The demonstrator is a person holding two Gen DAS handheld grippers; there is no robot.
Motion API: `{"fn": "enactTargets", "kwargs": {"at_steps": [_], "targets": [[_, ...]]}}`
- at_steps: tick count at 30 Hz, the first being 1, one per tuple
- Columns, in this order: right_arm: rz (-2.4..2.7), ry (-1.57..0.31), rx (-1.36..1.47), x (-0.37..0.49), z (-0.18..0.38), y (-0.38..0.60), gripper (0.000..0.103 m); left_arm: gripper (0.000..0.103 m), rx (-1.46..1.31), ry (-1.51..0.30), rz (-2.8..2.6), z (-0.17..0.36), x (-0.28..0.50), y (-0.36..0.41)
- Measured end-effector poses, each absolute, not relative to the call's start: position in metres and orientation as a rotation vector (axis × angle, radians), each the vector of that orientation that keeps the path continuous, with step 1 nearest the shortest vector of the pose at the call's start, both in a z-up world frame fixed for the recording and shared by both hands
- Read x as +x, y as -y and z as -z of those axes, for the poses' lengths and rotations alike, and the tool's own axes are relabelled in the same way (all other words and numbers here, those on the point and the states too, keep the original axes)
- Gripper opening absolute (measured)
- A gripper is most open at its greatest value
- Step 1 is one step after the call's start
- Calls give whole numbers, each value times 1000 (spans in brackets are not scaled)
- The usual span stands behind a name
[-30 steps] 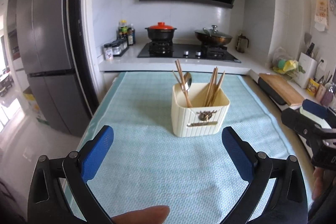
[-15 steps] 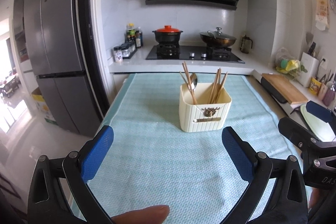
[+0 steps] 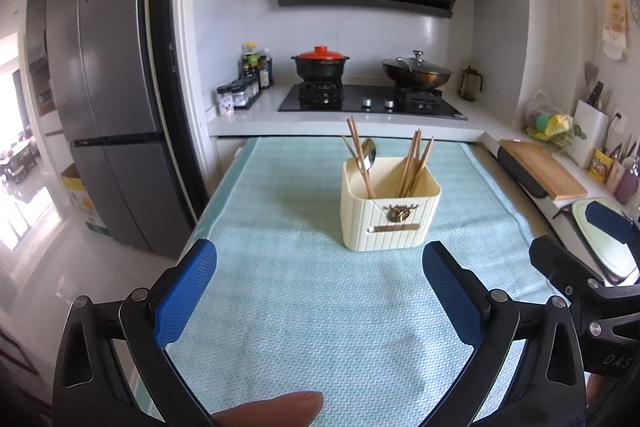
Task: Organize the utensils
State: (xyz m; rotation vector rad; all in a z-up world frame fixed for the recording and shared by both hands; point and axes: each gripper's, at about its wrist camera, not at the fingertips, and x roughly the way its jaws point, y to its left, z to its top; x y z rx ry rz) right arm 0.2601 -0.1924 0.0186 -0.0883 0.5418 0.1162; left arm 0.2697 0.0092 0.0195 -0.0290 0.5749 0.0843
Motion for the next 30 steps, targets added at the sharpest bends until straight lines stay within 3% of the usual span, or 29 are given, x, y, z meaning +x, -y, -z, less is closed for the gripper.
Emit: {"fn": "enactTargets", "kwargs": {"at_steps": [30], "targets": [[-120,-517,-93,250,-25,186,103,102,-35,-578,-81,-22,264,-9]]}}
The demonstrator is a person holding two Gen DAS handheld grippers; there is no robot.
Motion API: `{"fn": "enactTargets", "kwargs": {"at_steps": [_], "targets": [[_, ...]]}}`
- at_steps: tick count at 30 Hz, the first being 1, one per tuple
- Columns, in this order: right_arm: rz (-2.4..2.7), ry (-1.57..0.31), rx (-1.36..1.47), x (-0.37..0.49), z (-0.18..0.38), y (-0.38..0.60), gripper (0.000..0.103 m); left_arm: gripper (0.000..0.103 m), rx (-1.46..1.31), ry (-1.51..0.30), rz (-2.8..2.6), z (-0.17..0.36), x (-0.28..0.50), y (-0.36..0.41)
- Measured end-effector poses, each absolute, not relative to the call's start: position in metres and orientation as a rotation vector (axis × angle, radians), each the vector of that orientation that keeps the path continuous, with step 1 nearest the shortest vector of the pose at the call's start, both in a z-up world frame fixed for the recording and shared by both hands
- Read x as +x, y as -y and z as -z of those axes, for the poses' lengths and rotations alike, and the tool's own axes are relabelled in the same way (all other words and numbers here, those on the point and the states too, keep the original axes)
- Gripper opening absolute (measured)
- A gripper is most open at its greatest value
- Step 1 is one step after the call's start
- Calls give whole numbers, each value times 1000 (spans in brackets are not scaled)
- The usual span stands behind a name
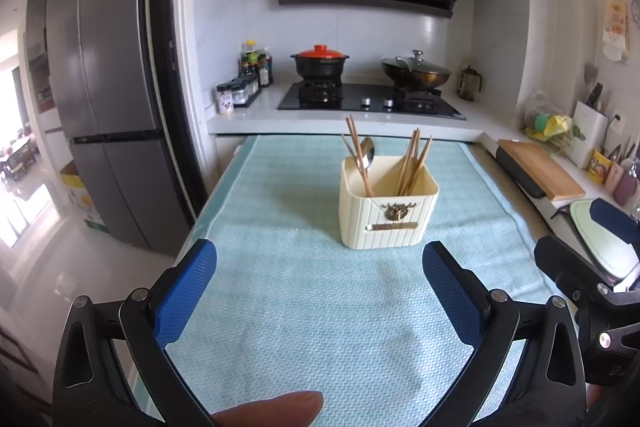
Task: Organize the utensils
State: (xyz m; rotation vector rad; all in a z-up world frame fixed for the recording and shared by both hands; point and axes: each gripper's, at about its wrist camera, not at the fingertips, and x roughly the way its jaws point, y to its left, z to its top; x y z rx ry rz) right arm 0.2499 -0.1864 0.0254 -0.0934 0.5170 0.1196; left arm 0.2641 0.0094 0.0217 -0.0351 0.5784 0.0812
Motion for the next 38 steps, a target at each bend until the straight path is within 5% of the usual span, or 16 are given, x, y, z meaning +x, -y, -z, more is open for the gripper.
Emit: {"fn": "enactTargets", "kwargs": {"at_steps": [38], "targets": [[-98,-508,-104,243,-26,185,103,102,-24,-580,-75,-20,264,-3]]}}
